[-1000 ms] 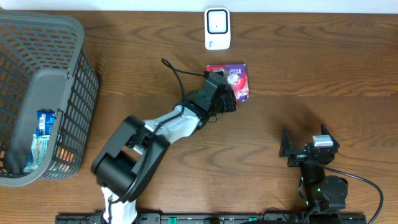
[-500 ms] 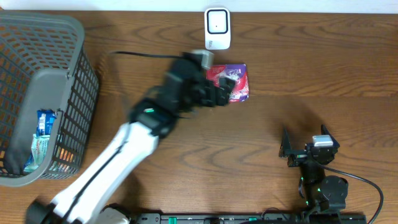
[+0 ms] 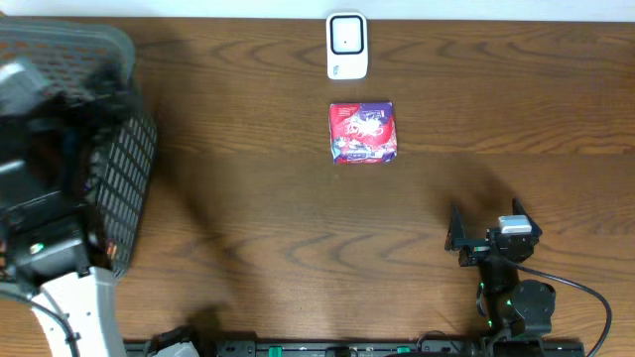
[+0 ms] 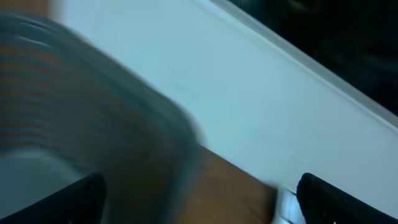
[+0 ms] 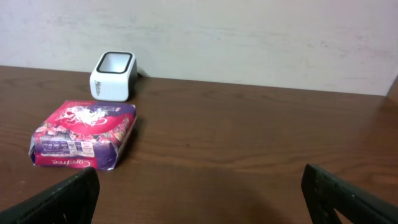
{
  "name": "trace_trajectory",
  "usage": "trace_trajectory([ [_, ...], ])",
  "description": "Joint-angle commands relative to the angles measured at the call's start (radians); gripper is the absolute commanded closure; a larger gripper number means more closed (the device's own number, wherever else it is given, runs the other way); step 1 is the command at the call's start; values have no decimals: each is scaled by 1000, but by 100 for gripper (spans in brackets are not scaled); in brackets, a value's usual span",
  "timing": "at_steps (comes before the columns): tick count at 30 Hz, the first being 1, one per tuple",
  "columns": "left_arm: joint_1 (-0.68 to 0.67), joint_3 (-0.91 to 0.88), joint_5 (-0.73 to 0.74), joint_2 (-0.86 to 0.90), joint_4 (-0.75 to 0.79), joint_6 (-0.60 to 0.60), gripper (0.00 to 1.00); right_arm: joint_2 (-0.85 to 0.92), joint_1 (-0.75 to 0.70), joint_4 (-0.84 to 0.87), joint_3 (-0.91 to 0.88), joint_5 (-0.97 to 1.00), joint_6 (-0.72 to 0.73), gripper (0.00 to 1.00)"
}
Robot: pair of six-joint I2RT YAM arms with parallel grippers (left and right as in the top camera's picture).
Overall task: Scan the item barcode
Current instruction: 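Release the package and move the left gripper back to the basket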
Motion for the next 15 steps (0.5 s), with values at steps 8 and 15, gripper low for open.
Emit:
trace_trajectory([
  [8, 262, 7, -449, 118, -271, 68, 2, -5, -6, -5, -2, 5, -12, 1],
  [15, 266, 7, -605, 268, -425, 68, 5, -5, -6, -5, -2, 5, -12, 1],
])
